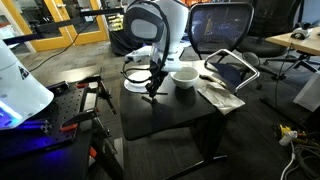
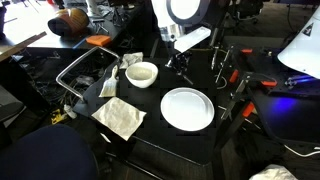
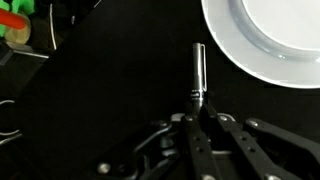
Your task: Remove the black pen from the white bowl and put it on the table
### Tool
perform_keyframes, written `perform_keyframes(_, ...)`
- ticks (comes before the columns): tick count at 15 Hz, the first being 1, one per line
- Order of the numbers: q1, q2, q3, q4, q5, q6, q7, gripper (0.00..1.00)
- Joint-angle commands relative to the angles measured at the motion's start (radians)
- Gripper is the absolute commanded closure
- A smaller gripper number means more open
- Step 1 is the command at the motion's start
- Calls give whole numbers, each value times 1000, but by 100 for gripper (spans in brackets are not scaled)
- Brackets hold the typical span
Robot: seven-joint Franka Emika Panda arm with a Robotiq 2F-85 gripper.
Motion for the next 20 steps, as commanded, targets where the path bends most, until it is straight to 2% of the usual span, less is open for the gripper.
perform_keyframes(1, 0, -3, -17, 10, 18, -6, 11, 97)
perform_keyframes(2, 2, -17, -21, 2, 17, -2, 12, 63)
perform_keyframes(3, 7, -29, -28, -5, 14, 3, 18, 62)
perform_keyframes(5, 8, -72, -37, -30, 12, 15, 17, 49)
perform_keyframes(11, 14, -244, -63, -114, -4, 49, 24, 3)
perform_keyframes(15, 15, -346, -67, -149, -33, 45, 34, 0)
perform_keyframes(18, -2, -394, -45, -163, -22, 31, 9, 0)
perform_keyframes(19, -10, -333, -45, -116, -23, 23, 8, 0)
perform_keyframes(20, -10, -348, -42, -123, -23, 23, 8, 0)
